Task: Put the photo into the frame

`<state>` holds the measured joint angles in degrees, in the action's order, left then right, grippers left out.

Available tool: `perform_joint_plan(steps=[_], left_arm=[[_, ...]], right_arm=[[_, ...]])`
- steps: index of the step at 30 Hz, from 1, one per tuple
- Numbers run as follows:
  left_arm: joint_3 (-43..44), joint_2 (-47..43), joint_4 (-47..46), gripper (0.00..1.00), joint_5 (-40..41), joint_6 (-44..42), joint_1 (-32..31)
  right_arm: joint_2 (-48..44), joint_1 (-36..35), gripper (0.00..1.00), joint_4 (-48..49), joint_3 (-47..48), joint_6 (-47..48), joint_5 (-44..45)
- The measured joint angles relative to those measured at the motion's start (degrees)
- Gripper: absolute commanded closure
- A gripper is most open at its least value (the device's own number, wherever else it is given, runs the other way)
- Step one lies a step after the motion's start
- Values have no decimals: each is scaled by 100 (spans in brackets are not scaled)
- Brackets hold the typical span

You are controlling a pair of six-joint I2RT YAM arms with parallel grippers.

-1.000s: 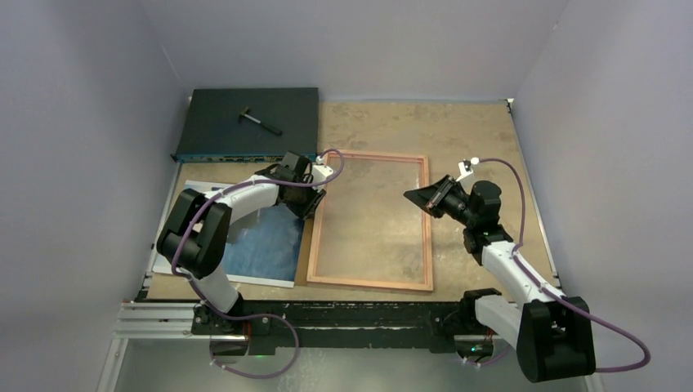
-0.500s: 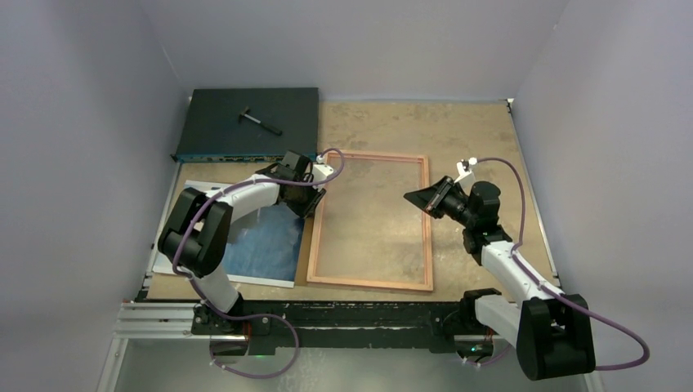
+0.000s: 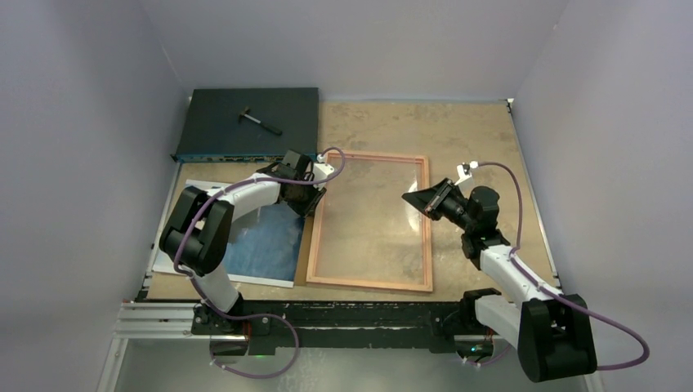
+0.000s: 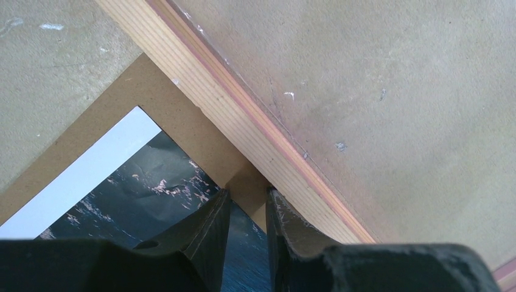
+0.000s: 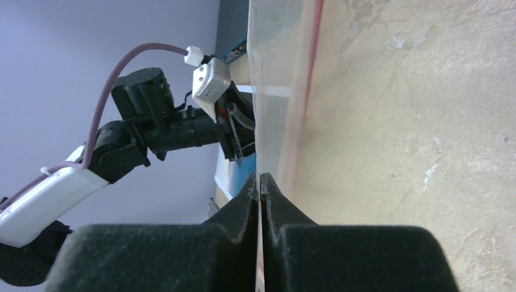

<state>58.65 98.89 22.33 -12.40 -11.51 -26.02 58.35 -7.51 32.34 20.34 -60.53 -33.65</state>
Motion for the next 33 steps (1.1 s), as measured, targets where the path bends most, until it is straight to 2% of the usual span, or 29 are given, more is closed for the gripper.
perform_joint_plan(steps=[10,33], left_arm=[[7,11,0,75,-4,9,0],[7,11,-2,77,-44,37,2]], right_arm=[[-278,-162,100,273,-107,-791,114],[-243,-256,100,-162,-107,-555,614]])
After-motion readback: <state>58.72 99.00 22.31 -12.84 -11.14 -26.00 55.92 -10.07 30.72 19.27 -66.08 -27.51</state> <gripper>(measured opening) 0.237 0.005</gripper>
